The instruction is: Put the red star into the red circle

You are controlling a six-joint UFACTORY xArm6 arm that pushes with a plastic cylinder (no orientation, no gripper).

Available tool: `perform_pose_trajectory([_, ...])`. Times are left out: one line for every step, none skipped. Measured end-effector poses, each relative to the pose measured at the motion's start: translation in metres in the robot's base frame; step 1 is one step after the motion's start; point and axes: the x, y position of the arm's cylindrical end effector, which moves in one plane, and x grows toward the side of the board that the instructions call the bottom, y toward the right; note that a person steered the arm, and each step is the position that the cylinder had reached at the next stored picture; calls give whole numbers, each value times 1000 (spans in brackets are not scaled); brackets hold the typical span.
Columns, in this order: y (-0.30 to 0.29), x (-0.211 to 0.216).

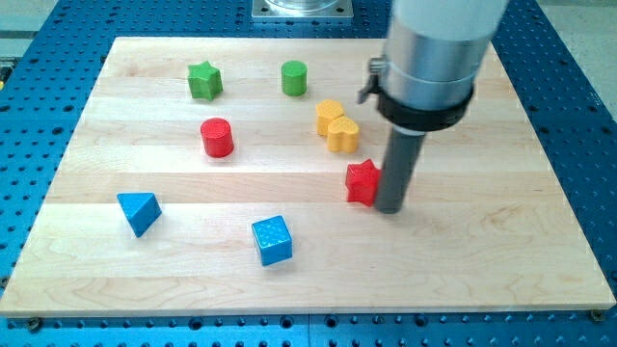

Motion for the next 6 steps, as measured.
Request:
perform_pose_trajectory([-46,-12])
perform_pose_trajectory([-60,-5])
perform_pose_trajectory([-4,9])
perform_pose_trajectory([-27,-35])
perform_pose_trajectory([-95,-38])
perform_pose_trajectory([-83,-33])
